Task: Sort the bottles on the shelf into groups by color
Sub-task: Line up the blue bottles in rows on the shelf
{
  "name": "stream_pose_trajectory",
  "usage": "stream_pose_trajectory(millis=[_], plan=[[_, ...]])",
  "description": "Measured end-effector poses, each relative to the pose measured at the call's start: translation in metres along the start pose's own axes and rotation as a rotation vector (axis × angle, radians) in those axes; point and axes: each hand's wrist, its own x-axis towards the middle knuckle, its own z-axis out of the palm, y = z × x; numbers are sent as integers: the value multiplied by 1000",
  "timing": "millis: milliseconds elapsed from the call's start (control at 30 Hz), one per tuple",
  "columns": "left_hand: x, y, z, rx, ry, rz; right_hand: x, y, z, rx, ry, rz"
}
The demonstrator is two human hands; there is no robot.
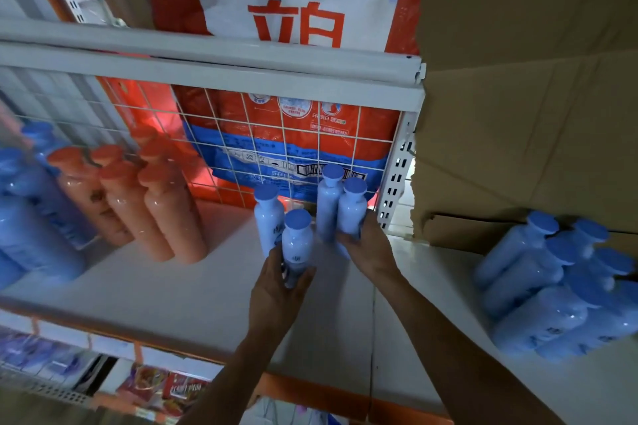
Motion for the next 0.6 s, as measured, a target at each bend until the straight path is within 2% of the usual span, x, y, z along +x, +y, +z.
stream_pose_trajectory(millis=[367,600], plan=[[-26,12,29,-56,-211,141,-73,26,-44,-56,3,35],[-47,32,62,-103,-345,189,-123,41,-82,-170,204,108]])
